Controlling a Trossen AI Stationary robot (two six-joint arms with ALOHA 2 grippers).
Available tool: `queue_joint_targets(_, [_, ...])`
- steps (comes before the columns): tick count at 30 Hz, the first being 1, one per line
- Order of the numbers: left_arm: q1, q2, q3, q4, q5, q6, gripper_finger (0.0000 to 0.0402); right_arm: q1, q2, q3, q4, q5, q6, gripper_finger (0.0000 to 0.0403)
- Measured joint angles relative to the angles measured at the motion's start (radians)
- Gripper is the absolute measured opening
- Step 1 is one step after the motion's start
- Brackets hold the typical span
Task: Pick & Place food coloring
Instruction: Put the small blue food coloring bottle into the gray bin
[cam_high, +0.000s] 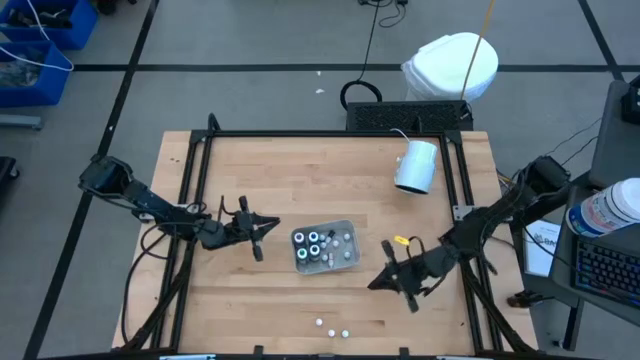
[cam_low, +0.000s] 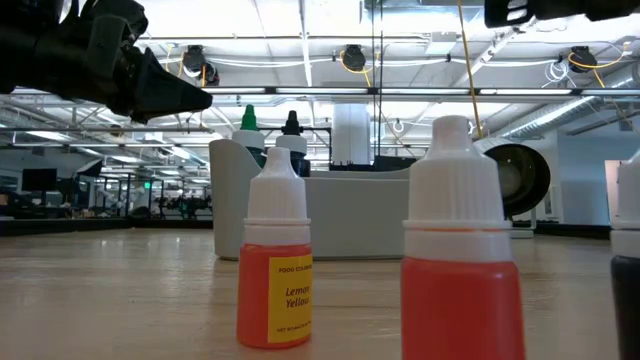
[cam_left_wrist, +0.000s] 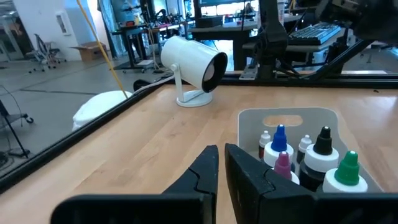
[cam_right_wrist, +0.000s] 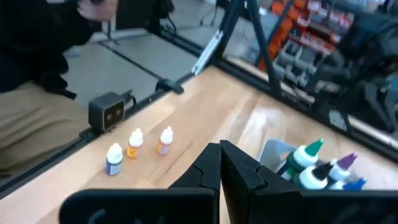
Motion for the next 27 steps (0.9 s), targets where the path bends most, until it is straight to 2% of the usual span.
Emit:
queue_joint_targets(8, [0.027,0.000,0.000,0.013,0.001,-0.044,0.0037,0.096,0.120,0.103,-0.056,0.221,0.130,0.0000])
queue_joint_targets(13, [0.043,0.000,0.000,0.012,0.039,-0.113,0.0037,0.156,0.170,0.153,-0.056,0.225,0.254,0.0000])
queue_joint_targets(16, [0.045,0.000,0.000,0.012,0.072,-0.145,0.0037,0.196,0.212,0.199,-0.057,0.282,0.310,0.0000])
queue_joint_targets(27, [0.045,0.000,0.000,0.005,0.079,-0.135,0.0037,0.305,0.418,0.391,-0.034,0.432,0.332,0.0000])
